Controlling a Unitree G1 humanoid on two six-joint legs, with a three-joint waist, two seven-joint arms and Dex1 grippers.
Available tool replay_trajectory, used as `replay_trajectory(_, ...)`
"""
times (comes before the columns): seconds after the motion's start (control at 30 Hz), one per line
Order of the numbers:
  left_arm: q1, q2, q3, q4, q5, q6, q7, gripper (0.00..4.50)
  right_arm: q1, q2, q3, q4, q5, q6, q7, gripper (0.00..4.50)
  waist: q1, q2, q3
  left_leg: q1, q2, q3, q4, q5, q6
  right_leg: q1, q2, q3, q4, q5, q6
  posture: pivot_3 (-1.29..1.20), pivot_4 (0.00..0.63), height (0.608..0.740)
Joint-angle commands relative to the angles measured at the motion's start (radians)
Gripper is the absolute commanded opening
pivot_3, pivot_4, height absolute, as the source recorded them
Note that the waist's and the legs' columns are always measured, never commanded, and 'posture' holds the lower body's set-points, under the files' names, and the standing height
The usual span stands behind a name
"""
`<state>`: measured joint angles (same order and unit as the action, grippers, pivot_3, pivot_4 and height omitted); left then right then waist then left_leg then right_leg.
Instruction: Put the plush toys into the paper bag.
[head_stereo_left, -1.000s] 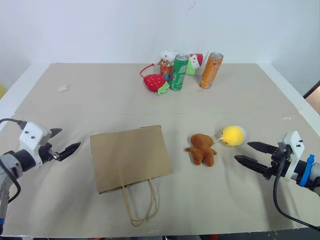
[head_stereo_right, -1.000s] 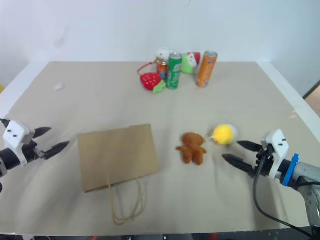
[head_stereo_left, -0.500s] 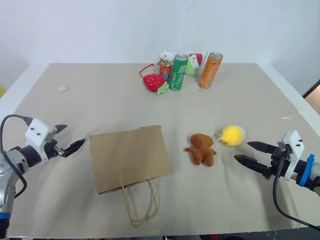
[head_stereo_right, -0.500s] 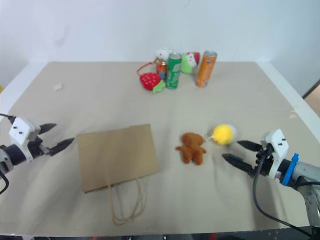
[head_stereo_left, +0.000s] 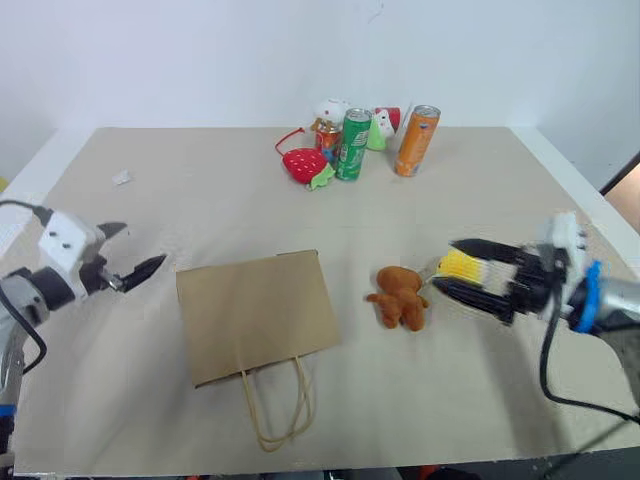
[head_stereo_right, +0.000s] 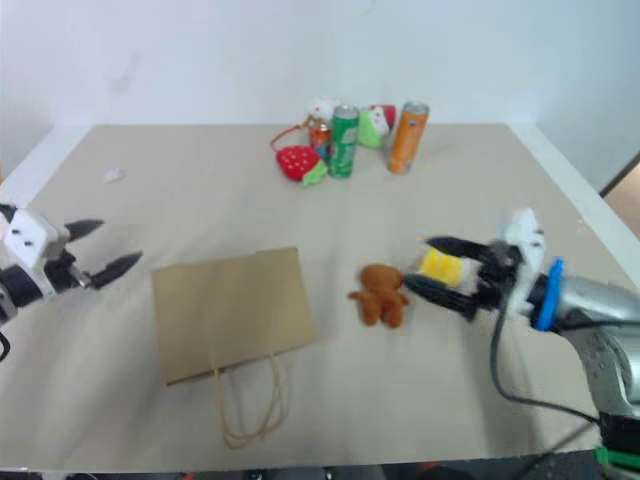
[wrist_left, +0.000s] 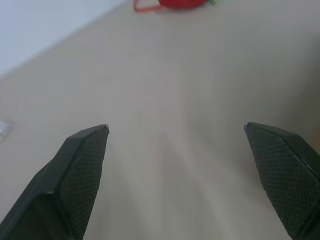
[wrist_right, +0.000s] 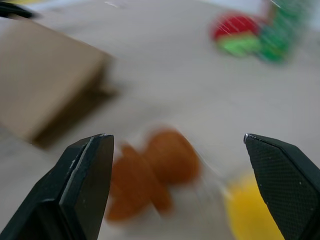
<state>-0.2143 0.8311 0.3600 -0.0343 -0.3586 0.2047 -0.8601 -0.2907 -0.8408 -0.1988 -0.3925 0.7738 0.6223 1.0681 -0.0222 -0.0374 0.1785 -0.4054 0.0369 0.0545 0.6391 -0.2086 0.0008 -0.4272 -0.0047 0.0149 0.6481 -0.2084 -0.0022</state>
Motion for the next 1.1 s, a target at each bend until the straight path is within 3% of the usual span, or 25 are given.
replay_trajectory(0.03, -0.031, 0.043, -0.075, -0.214, -0.062, 0.011, -0.092, 4.48, -0.129, -0.003, 0.216, -0.119, 0.045, 0.018, 0.214, 4.50, 0.005, 0.000, 0.000, -0.001, 0.000, -0.001, -0.001, -0.001, -0.001, 0.001, 0.000, -0.002, 0.000, -0.002, -0.001, 0.00, 0.150, 0.740)
replay_trajectory(0.23, 0.083, 0.054, -0.210, -0.448, -0.079, -0.002, -0.197, 4.48, -0.239, 0.011, 0.293, -0.050, -0.001, 0.002, 0.274, 4.50, 0.004, 0.000, 0.000, -0.004, -0.005, 0.000, 0.001, -0.006, -0.001, 0.000, -0.004, 0.000, 0.000, -0.006, 0.003, 0.00, 0.150, 0.740)
replay_trajectory(0.43, 0.232, 0.076, -0.295, -0.553, -0.040, -0.098, -0.296, 4.48, -0.218, 0.005, 0.293, -0.063, -0.014, 0.004, 0.256, 4.50, -0.001, 0.000, 0.000, -0.003, -0.006, 0.003, 0.001, -0.007, 0.000, 0.000, -0.008, 0.002, -0.001, -0.006, 0.004, 0.00, 0.150, 0.740)
replay_trajectory(0.73, 0.296, 0.090, -0.374, -0.516, 0.048, -0.272, -0.398, 4.48, -0.153, -0.021, 0.264, -0.104, -0.013, 0.009, 0.226, 4.50, 0.003, 0.000, 0.000, -0.001, -0.004, -0.001, 0.001, -0.005, -0.002, 0.001, -0.004, -0.001, 0.001, -0.007, -0.002, 0.00, 0.150, 0.740)
replay_trajectory(1.1, 0.211, 0.062, -0.475, -0.364, 0.164, -0.454, -0.432, 4.48, -0.091, -0.039, 0.247, -0.136, -0.025, -0.003, 0.197, 4.50, 0.004, 0.000, 0.000, -0.001, -0.004, -0.001, 0.001, -0.005, -0.001, 0.001, -0.003, -0.002, 0.001, -0.006, -0.001, 0.00, 0.150, 0.740)
